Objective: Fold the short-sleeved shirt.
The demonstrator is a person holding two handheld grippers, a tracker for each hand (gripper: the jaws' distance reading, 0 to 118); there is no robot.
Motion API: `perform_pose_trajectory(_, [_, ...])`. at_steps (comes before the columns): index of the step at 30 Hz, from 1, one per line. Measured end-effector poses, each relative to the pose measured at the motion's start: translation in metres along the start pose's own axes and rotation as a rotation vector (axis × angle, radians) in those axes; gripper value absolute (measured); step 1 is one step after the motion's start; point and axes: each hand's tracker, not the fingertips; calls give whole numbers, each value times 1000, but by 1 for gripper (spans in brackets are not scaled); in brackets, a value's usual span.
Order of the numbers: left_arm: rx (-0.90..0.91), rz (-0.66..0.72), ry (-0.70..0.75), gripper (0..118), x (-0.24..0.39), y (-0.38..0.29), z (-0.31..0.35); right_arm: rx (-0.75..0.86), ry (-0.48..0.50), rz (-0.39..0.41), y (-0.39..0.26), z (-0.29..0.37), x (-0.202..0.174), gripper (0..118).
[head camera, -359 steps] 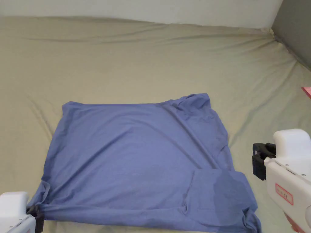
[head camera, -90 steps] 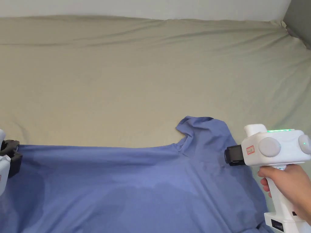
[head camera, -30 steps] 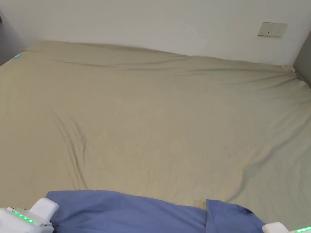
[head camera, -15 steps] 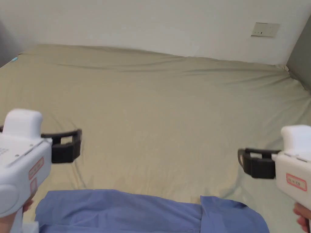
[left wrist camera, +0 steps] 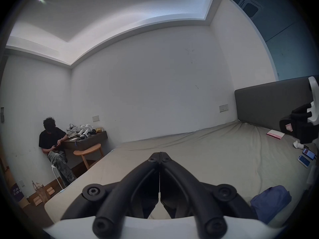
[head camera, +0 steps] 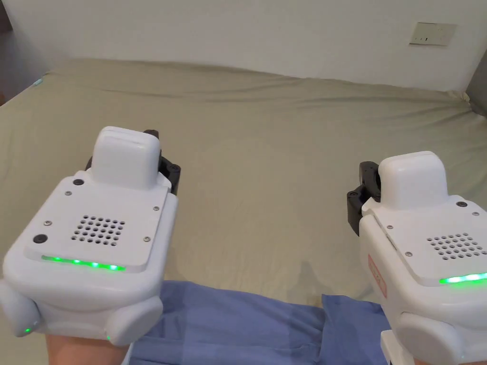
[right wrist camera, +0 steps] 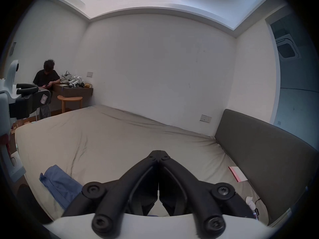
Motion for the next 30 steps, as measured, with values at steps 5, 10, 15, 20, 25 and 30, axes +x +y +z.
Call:
perform_pose_trajectory(5, [-27,-13,-25,0,-2,-2,-5,3,-7,27,-3,-3,-5,2])
perform_pose_trajectory(10, [-108,-41,-88,0,-11,-26,-17,-24,7,44,-12,-10,-4,2])
perform_pose_trajectory(15, [-398,-34,-231,0,-42,-92,-44,-91,31,34,-30,-22,1,2])
perform_pose_trajectory(20, [-694,215,-224,49,-117,-183,-71,-182,50,35,-54,-33,6,2])
perform_pose_trajectory(25, [-888,524,-302,91,-210,-231,-81,-250,55,31,-69,-41,15,2])
perform_pose_trajectory(30, [-957,885,-424,112,-283,-261,-87,-295,60,2,-74,-47,20,2])
